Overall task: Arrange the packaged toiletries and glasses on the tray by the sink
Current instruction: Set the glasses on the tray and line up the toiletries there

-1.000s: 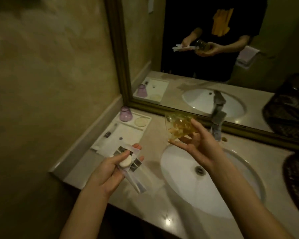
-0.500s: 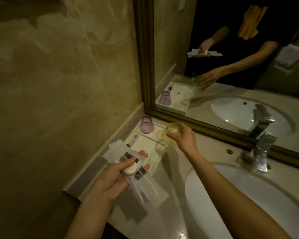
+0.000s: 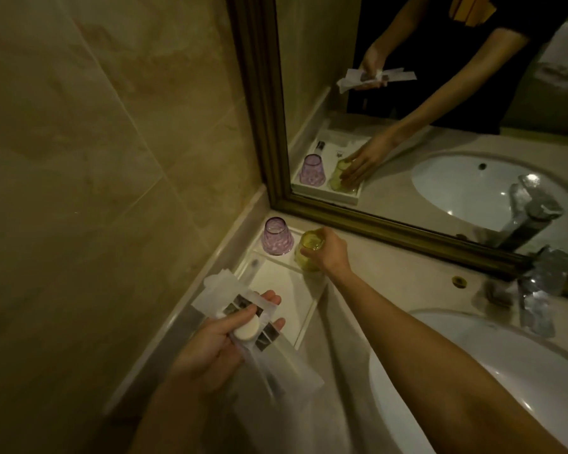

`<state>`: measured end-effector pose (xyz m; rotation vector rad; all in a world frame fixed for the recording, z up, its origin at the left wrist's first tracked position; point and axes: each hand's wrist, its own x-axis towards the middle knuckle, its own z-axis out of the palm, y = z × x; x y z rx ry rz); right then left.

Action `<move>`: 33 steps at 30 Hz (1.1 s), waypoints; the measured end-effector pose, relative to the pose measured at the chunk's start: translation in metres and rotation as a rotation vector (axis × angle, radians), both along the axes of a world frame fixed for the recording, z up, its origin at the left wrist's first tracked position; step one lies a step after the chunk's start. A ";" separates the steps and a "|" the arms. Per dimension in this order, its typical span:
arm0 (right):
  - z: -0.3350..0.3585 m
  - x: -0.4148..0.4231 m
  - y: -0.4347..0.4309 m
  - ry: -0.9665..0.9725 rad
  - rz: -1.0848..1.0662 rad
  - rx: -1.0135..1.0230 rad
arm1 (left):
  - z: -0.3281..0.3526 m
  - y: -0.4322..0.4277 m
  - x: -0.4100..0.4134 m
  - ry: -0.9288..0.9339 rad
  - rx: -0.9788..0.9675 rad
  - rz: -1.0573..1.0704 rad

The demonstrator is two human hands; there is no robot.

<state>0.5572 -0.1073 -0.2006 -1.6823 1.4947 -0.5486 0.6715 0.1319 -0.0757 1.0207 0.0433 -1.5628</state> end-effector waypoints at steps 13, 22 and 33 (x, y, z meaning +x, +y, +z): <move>0.008 0.006 0.004 0.052 -0.038 0.075 | -0.010 -0.026 0.041 0.051 0.033 -0.127; 0.113 -0.013 0.153 -0.064 0.122 -0.054 | -0.030 -0.049 0.055 -0.081 0.008 -0.145; 0.075 0.019 0.178 -0.033 0.071 -0.066 | -0.057 -0.053 0.052 -0.108 0.025 -0.227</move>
